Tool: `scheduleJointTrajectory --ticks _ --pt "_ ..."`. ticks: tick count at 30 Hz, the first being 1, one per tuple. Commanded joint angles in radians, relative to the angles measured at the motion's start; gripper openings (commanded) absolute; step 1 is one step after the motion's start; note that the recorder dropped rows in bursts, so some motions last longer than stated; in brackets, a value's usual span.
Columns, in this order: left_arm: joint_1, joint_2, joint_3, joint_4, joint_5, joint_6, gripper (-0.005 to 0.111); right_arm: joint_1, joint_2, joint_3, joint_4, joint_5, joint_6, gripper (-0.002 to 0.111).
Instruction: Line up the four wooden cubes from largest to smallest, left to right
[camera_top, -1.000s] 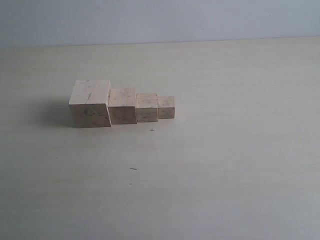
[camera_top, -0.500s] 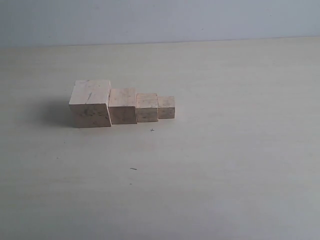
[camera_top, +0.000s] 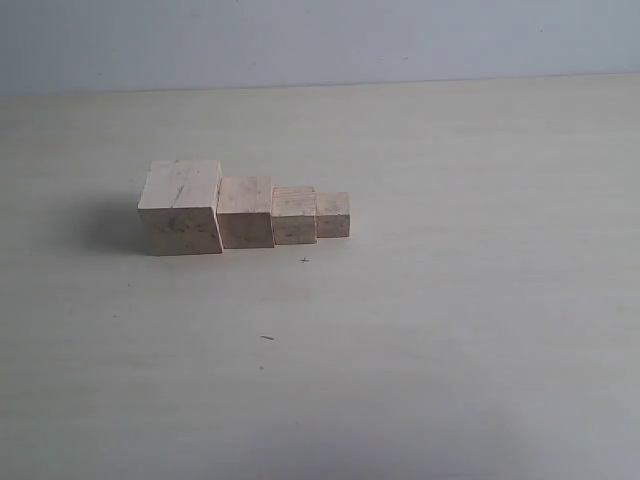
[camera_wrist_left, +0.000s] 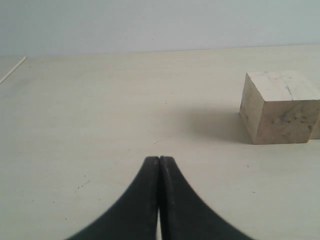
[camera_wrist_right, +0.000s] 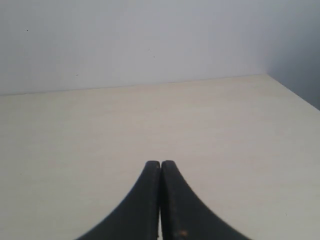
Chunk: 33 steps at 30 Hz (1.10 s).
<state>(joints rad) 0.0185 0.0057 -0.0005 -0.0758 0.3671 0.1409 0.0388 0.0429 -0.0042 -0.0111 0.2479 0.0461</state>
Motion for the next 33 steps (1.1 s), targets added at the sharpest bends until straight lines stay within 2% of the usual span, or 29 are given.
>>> scheduleJointTrajectory --ticks 1,33 --pt "-0.004 -0.006 0.0 0.003 -0.01 0.001 0.0 0.002 -0.017 0.004 0.0 0.025 0.002 0.0" --pt "-0.004 -0.006 0.0 0.003 -0.01 0.001 0.0 0.002 -0.017 0.004 0.004 0.055 0.006 0.0"
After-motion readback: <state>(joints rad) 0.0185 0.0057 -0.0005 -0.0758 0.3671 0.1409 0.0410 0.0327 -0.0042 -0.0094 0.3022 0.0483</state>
